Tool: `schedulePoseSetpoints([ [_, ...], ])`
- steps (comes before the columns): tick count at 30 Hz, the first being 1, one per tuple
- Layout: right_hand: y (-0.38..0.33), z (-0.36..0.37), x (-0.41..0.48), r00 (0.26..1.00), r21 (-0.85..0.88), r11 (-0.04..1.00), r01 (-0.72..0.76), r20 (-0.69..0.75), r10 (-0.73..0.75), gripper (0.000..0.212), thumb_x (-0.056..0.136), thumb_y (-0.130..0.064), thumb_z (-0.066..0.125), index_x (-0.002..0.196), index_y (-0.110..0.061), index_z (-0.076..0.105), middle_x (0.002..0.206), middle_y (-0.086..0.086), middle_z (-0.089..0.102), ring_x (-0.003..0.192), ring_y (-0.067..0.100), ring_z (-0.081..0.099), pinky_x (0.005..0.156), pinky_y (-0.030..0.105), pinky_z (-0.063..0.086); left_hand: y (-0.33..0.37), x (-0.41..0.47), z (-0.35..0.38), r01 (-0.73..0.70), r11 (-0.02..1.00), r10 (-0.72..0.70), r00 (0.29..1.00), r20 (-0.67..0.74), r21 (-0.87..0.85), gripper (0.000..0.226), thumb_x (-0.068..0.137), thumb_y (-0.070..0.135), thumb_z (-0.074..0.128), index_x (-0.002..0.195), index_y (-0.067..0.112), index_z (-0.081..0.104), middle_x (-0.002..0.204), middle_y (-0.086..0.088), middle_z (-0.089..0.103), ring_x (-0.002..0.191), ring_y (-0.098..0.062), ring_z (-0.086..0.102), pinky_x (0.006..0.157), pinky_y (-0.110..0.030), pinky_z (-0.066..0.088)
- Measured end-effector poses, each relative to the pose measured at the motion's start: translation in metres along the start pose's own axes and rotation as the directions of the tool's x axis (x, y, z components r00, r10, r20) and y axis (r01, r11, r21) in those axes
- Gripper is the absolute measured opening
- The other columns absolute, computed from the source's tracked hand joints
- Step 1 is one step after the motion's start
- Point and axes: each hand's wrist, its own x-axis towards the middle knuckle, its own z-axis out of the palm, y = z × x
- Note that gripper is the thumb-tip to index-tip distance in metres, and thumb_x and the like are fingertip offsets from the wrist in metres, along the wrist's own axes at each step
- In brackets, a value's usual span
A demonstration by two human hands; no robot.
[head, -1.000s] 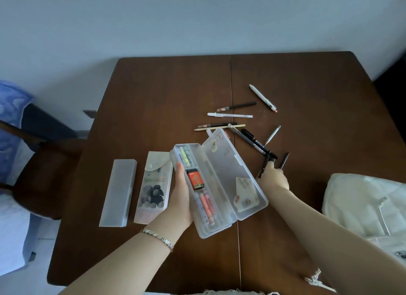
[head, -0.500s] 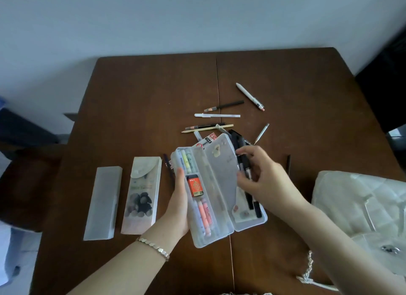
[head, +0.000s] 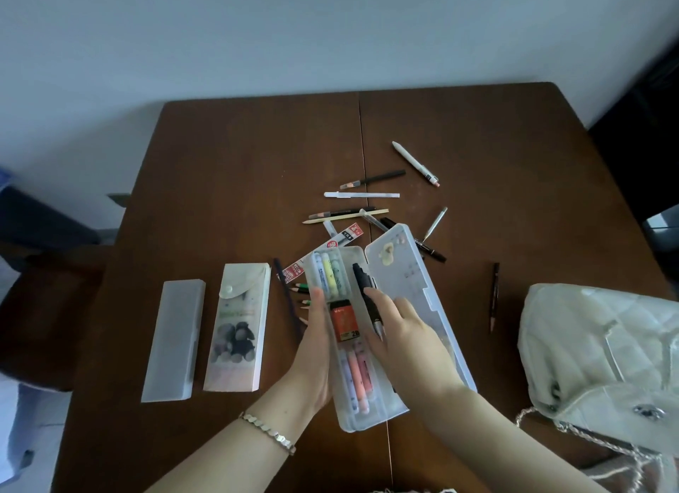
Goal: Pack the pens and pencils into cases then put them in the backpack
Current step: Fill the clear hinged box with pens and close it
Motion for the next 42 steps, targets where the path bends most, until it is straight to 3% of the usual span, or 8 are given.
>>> schedulePoseSetpoints([
  [5, 0.006, 0.010, -0.005, 0.991, 0.058, 0.993, 0.100, -0.097, -0.094, 0.027, 0.091, -0.020, 0.056, 0.116, -0.015, 0.064, 0.112, 0.001, 0.064, 0.094, 0.017, 0.067, 0.072, 0.019, 0.052, 0.002, 0.001, -0.005, -0.014, 0.996, 0.015, 1.000, -0.011, 0.085, 0.073, 0.072, 0.071, 0.026, 0.126, 0.029, 0.051, 0.111, -0.010, 0.069, 0.098, -0.026, 0.069, 0.078, -0.037, 0.058],
  [11, 0.001, -0.011, 0.004, 0.986, 0.067, 0.991, 0.113, 0.118, -0.120, 0.032, 0.096, -0.027, 0.042, 0.123, -0.021, 0.059, 0.128, -0.005, 0.048, 0.102, 0.006, 0.053, 0.078, 0.008, 0.042, 0.004, 0.009, -0.019, -0.016, 0.982, 0.034, 0.995, -0.090, 0.190, 0.071, 0.077, 0.072, 0.025, 0.128, 0.030, 0.049, 0.115, -0.011, 0.066, 0.105, -0.027, 0.064, 0.088, -0.043, 0.053],
  [17, 0.001, -0.071, 0.089, 0.898, 0.202, 0.960, 0.192, -0.432, -0.088, 0.021, 0.086, -0.002, 0.058, 0.101, -0.008, 0.071, 0.090, -0.005, 0.062, 0.076, 0.001, 0.055, 0.070, 0.002, 0.042, 0.027, 0.019, -0.046, 0.026, 0.976, 0.017, 0.981, -0.193, 0.215, 0.064, 0.086, 0.068, 0.023, 0.113, 0.024, 0.060, 0.096, -0.010, 0.073, 0.088, -0.023, 0.071, 0.068, -0.033, 0.058],
  [21, 0.028, -0.036, 0.170, 0.997, 0.026, 0.997, -0.070, -0.026, 0.071, 0.031, 0.088, -0.004, 0.050, 0.113, -0.013, 0.064, 0.114, 0.007, 0.063, 0.101, 0.022, 0.059, 0.085, 0.028, 0.047, 0.047, 0.028, -0.063, -0.010, 0.976, 0.070, 0.960, -0.270, 0.219, 0.059, 0.089, 0.063, 0.024, 0.104, 0.020, 0.061, 0.085, -0.008, 0.072, 0.072, -0.017, 0.072, 0.053, -0.026, 0.056],
  [26, 0.027, 0.032, 0.205, 0.917, -0.192, 0.967, 0.167, 0.391, -0.081, 0.044, 0.088, -0.006, 0.052, 0.130, -0.018, 0.048, 0.135, 0.005, 0.045, 0.119, 0.029, 0.050, 0.094, 0.038, 0.046, 0.069, 0.035, -0.081, 0.023, 0.978, 0.053, 0.935, -0.350, 0.210, 0.071, 0.084, 0.070, 0.025, 0.116, 0.018, 0.060, 0.104, -0.016, 0.070, 0.095, -0.029, 0.068, 0.073, -0.036, 0.057],
  [34, 0.006, 0.026, 0.199, 0.874, -0.515, 0.786, 0.343, 0.482, -0.066, 0.059, 0.082, 0.003, 0.057, 0.135, -0.011, 0.037, 0.133, 0.009, 0.041, 0.107, 0.030, 0.056, 0.066, 0.029, 0.043, 0.084, 0.036, -0.087, -0.007, 0.982, 0.079, 0.923, -0.378, 0.190, 0.070, 0.083, 0.071, 0.027, 0.116, 0.020, 0.061, 0.104, -0.015, 0.070, 0.096, -0.030, 0.067, 0.078, -0.039, 0.057],
  [39, 0.034, -0.004, 0.170, 0.966, -0.023, 0.971, -0.240, 0.096, 0.241, 0.021, 0.093, -0.016, 0.043, 0.104, -0.008, 0.059, 0.082, 0.006, 0.059, 0.067, 0.021, 0.055, 0.047, 0.024, 0.037, 0.079, 0.033, -0.081, 0.005, 0.980, 0.068, 0.931, -0.358, 0.200, 0.071, 0.083, 0.071, 0.028, 0.118, 0.018, 0.060, 0.104, -0.016, 0.070, 0.095, -0.030, 0.068, 0.071, -0.035, 0.058],
  [42, 0.044, -0.036, 0.130, 0.976, 0.236, 0.949, -0.207, -0.014, 0.216, 0.020, 0.096, -0.015, 0.043, 0.108, -0.009, 0.058, 0.070, 0.001, 0.059, 0.054, 0.012, 0.052, 0.046, 0.020, 0.038, 0.071, 0.027, -0.073, -0.006, 0.978, 0.075, 0.942, -0.326, 0.209, 0.069, 0.084, 0.069, 0.027, 0.117, 0.018, 0.061, 0.098, -0.014, 0.072, 0.090, -0.028, 0.070, 0.067, -0.034, 0.058],
])
